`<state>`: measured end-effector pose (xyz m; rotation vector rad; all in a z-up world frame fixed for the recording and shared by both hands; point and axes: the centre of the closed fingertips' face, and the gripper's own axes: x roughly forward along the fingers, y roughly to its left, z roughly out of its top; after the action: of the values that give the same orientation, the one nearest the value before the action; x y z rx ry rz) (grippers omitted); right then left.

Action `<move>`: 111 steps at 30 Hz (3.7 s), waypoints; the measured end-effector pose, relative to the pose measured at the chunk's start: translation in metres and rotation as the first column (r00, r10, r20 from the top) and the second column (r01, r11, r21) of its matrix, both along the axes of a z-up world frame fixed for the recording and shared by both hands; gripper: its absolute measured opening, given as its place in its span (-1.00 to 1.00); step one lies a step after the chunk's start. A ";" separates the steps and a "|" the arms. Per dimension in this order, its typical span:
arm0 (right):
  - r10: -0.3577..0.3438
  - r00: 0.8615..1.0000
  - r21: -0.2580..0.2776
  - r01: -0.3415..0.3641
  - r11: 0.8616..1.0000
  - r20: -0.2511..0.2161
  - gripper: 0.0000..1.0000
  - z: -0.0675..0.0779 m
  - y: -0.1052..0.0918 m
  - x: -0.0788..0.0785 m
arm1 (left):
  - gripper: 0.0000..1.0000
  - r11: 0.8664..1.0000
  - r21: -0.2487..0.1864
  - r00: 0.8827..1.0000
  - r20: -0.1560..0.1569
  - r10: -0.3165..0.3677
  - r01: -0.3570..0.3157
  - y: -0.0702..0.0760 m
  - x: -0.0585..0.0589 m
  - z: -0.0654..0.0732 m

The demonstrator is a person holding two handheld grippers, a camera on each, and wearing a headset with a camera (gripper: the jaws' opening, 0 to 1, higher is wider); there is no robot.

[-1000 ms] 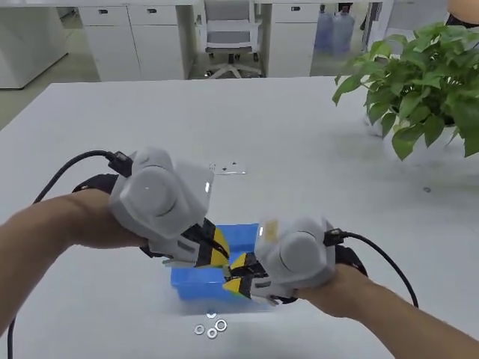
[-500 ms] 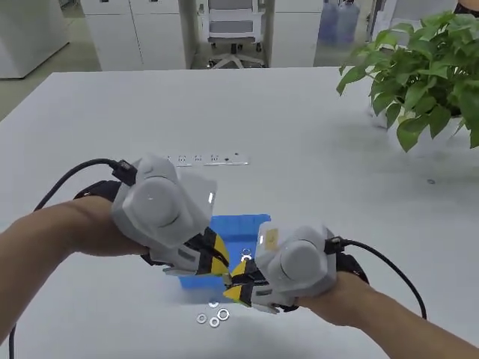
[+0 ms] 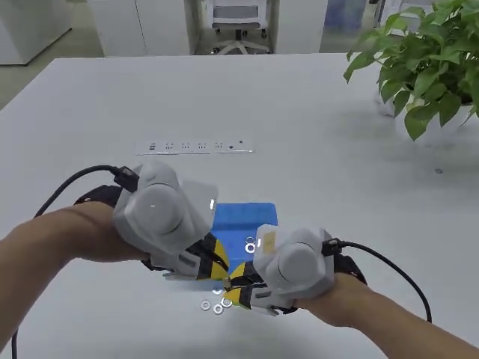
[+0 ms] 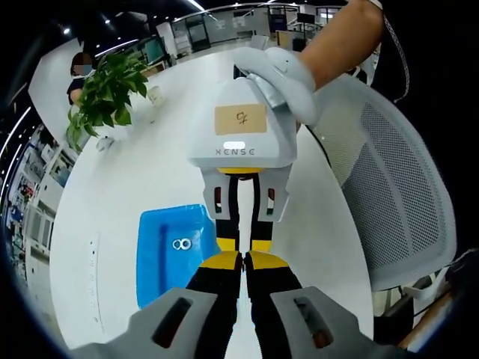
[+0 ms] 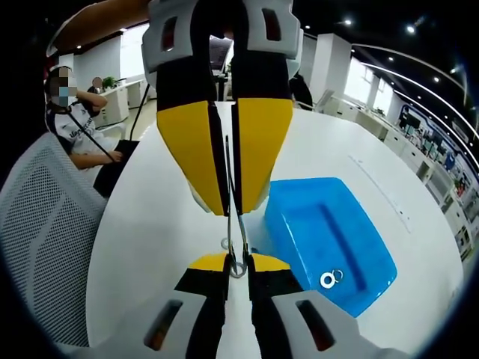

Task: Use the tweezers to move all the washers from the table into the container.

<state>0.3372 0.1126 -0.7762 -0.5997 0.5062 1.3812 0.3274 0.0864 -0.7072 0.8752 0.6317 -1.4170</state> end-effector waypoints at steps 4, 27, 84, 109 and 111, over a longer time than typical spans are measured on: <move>0.004 1.000 -0.003 -0.004 1.000 -0.009 -0.77 -0.004 0.001 -0.002 | -0.87 1.000 0.004 1.000 -0.005 0.003 -0.003 0.001 -0.001 -0.004; 0.018 0.998 0.001 -0.018 1.000 -0.060 -0.76 -0.019 0.005 -0.004 | -0.87 1.000 0.024 0.999 -0.033 0.019 -0.018 0.005 -0.001 -0.019; 0.006 0.996 -0.014 -0.008 1.000 -0.092 -0.81 -0.010 0.001 -0.006 | -0.86 0.998 -0.009 0.996 -0.058 0.061 -0.061 -0.002 0.003 -0.010; -0.003 0.999 -0.004 0.003 1.000 -0.047 -0.81 0.029 -0.003 0.007 | -0.86 0.998 -0.025 0.998 -0.018 0.065 -0.066 -0.005 0.013 0.028; -0.002 0.999 -0.001 0.002 1.000 -0.041 -0.81 0.032 -0.003 0.009 | -0.86 0.998 -0.022 0.998 -0.010 0.062 -0.063 -0.006 0.015 0.034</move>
<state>0.3463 0.1097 -0.7438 -0.5728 0.5405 1.3935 0.3424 0.0805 -0.6734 0.8252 0.6442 -1.3701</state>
